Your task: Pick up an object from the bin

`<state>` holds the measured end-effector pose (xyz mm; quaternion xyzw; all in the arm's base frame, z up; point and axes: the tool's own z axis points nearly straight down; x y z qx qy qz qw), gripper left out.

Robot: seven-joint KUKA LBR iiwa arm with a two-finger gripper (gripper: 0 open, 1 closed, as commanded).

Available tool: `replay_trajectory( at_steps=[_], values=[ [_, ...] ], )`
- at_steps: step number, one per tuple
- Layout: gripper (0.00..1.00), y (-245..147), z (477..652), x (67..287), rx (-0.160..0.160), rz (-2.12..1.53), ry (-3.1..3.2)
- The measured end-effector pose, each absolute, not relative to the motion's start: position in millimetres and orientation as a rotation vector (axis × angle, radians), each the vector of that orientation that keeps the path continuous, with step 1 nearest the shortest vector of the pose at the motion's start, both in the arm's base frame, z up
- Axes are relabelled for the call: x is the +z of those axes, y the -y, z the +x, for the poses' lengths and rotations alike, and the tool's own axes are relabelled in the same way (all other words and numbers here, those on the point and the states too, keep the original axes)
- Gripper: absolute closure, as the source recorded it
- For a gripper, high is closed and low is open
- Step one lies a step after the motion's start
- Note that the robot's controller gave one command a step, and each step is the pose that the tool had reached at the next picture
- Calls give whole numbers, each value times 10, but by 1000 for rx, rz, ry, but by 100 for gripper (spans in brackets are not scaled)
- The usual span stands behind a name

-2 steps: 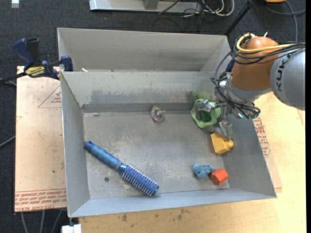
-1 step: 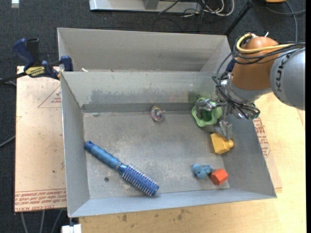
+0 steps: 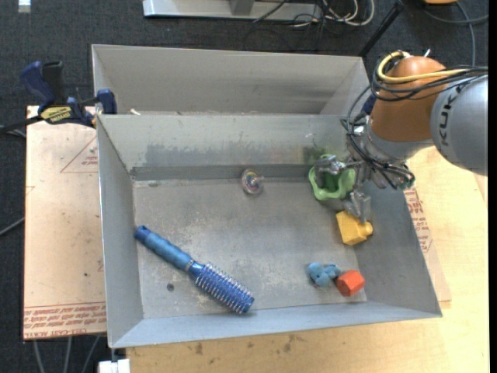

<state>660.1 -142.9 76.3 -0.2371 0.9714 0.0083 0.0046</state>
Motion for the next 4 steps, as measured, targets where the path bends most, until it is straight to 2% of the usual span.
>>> replay_trajectory(
  at_steps=[1,2,3,4],
  values=[
    [100,1487,6624,816,4,-742,-3039],
    [0,1427,6622,768,19,-739,-3033],
    [100,1483,6618,795,5,-741,-3038],
    [100,944,6152,784,-14,-1275,-2849]
  ],
)
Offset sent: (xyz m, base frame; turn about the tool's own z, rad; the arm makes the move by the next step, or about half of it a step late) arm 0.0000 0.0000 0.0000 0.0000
